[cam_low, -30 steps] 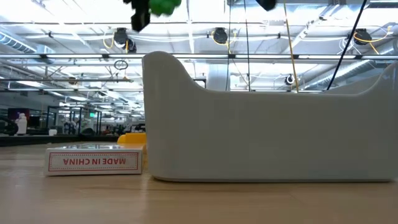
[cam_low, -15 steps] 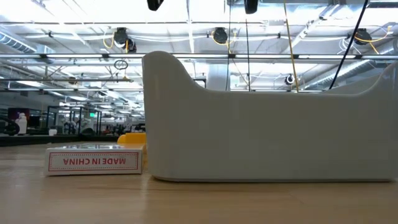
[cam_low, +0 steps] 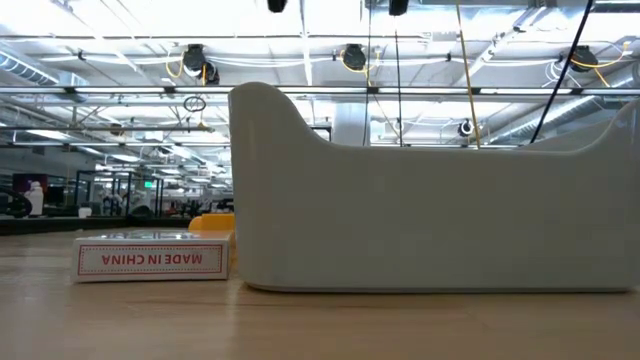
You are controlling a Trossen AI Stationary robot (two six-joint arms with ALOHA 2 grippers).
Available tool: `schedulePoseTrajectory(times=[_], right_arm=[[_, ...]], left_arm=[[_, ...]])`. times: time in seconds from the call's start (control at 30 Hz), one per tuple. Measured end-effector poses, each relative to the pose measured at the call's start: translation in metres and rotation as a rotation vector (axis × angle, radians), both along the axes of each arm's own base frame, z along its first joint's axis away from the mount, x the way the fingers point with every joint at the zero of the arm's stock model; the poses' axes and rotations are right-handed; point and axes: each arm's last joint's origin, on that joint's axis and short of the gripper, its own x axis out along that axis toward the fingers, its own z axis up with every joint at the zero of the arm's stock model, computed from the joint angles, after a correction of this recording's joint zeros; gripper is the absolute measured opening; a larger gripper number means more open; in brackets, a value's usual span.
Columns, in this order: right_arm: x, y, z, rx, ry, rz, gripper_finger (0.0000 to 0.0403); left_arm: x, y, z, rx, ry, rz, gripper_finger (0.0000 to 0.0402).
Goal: Pick & Place Toys
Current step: Put the green game piece into the top gray bin
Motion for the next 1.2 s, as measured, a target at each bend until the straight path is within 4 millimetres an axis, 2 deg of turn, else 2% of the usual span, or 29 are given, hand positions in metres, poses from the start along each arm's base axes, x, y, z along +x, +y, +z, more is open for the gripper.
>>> schedulePoseTrajectory(times=[0.07, 0.23, 0.4, 0.6, 0.77, 1.0, 1.2], right_arm=[[0.000, -0.001, -0.001, -0.002, 0.004, 0.008, 0.0196], [0.000, 0.000, 0.001, -0.001, -0.012, 0.010, 0.0196], [0.000, -0.003, 0.003, 0.001, -0.035, 0.006, 0.0196], [0.001, -0.004, 0.002, 0.001, -0.038, 0.020, 0.0196], [0.002, -0.005, 0.002, 0.005, -0.034, 0.021, 0.0196], [0.002, -0.006, 0.001, 0.012, -0.030, 0.022, 0.0161], [0.002, -0.005, -0.001, 0.009, -0.006, 0.020, 0.0131]], left_arm=[[0.003, 0.002, -0.005, 0.003, 0.026, 0.008, 0.0006], [0.003, 0.005, -0.003, -0.012, 0.013, 0.013, 0.0019], [0.003, 0.006, 0.001, -0.007, -0.034, 0.018, 0.0006], [0.003, 0.006, 0.003, -0.010, -0.052, 0.025, 0.0021], [0.003, 0.006, 0.003, -0.011, -0.054, 0.029, 0.0006], [0.006, 0.007, 0.001, -0.023, -0.053, 0.046, 0.0024], [0.012, 0.006, -0.005, -0.054, -0.029, 0.027, 0.0006]])
